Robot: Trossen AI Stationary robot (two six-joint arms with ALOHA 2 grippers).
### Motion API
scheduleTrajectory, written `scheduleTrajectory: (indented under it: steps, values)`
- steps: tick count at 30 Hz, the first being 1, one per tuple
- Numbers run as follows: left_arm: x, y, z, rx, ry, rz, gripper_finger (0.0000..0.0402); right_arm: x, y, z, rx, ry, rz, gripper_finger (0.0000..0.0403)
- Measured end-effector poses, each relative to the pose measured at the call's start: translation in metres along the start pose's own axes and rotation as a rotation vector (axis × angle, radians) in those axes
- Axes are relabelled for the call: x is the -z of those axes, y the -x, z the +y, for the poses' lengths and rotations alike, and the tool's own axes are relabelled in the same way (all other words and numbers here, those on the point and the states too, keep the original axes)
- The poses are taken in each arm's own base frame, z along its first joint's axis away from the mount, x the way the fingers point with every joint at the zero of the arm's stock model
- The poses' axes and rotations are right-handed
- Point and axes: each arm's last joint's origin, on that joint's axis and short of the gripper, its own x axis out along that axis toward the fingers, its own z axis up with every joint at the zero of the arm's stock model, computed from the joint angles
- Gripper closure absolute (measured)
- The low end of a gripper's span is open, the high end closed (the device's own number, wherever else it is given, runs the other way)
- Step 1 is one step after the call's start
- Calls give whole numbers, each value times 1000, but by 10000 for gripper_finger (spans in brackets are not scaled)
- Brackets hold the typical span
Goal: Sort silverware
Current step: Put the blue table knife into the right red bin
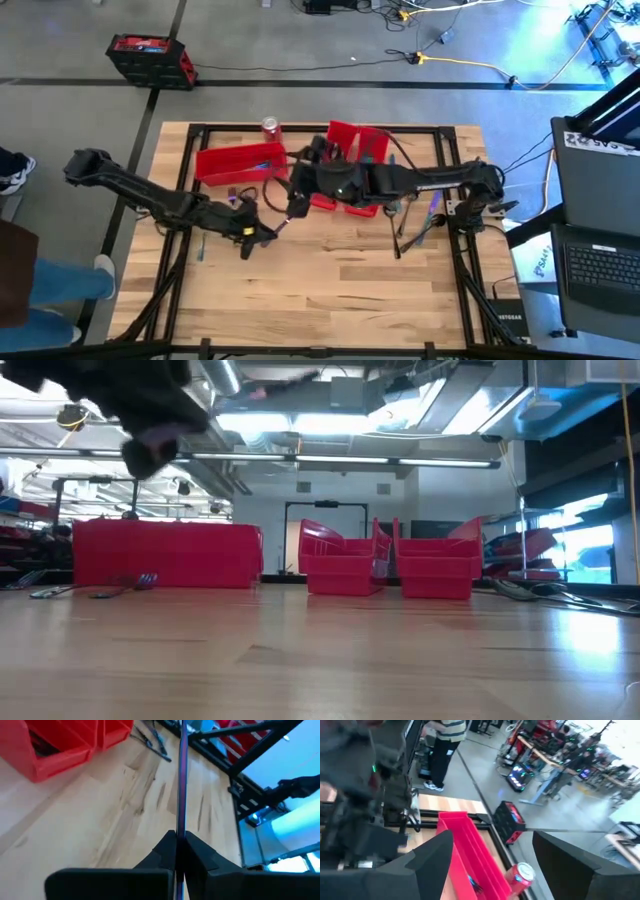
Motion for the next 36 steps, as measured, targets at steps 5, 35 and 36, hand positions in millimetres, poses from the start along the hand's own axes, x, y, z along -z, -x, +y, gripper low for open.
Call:
scheduleTrajectory:
  steps: [5, 35, 36]
  values:
    - [-19, -31, -14, -6, -47, -17, 401, 1, 17, 11, 20, 62, 62, 143]
    - [-158, -174, -4, -339, 183, -244, 401, 152, 195, -68, -101, -339, -191, 143]
    - [-162, -181, 0, -365, 204, -242, 401, 158, 199, -70, -105, -343, -197, 143]
